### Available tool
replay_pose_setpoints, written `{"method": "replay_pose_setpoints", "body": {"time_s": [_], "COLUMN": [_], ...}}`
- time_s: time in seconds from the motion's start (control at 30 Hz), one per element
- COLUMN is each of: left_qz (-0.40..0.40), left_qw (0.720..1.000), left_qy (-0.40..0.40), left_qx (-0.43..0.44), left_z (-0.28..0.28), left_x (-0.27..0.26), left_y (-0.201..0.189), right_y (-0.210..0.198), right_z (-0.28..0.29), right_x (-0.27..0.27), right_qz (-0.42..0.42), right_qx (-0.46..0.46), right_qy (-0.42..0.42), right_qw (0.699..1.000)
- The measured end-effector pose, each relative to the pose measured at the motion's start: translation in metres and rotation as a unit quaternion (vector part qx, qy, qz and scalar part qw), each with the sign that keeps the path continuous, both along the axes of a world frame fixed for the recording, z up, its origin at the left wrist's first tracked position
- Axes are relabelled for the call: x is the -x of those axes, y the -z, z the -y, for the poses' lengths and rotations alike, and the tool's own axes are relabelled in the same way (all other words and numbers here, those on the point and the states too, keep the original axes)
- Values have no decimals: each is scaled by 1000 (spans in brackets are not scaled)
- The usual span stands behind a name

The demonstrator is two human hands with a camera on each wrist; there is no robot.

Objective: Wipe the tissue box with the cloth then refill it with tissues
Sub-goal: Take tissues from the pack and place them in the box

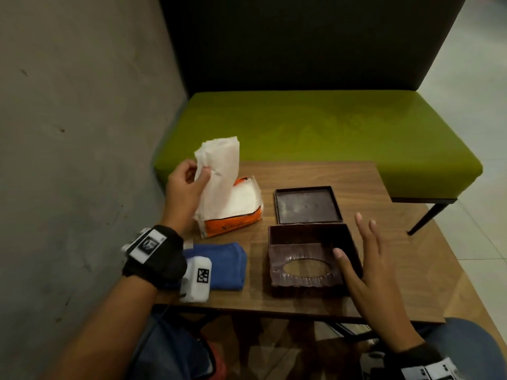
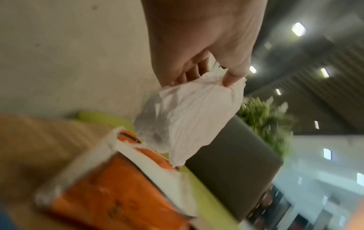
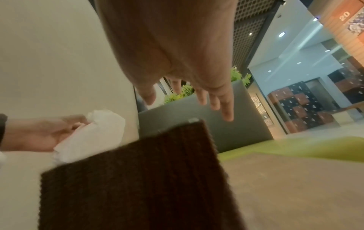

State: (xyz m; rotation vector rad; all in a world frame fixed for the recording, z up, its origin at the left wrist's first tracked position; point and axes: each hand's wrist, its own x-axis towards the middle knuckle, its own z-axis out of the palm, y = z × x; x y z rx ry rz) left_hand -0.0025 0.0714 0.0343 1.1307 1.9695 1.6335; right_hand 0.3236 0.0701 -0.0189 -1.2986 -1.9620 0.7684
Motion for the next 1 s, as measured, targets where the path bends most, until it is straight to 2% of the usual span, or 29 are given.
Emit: {"method": "replay_pose_setpoints", "body": {"time_s": [0.07,0.13,0.23,0.3,0.37,0.43,0.53,0.63,0.7,0.83,1.0], "left_qz": [201,345,482,514,514,510,464,424,376,267,239], "left_qw": [977,930,869,848,846,848,875,896,919,954,953], "left_qy": [56,113,114,117,118,112,112,111,101,100,140], "left_qx": [-48,-62,5,49,82,89,76,72,68,90,120], "left_z": [19,37,61,74,84,93,100,106,107,107,105], "left_x": [-12,-29,-62,-83,-100,-112,-124,-130,-134,-148,-150], "left_y": [-7,-6,0,3,1,-1,-5,-9,-7,-5,-10], "right_y": [-20,-39,-57,-66,-67,-65,-58,-59,-64,-66,-66], "right_z": [8,18,32,38,42,48,59,64,67,73,66], "right_x": [10,22,44,58,69,76,79,73,71,75,64], "right_qz": [-47,-107,-176,-191,-233,-271,-290,-335,-337,-299,-289], "right_qx": [-23,-2,99,209,303,355,384,412,411,378,385], "right_qy": [-2,-29,-71,-98,-125,-120,-78,-83,-96,-94,-68], "right_qw": [999,994,977,954,915,887,873,843,842,871,874]}}
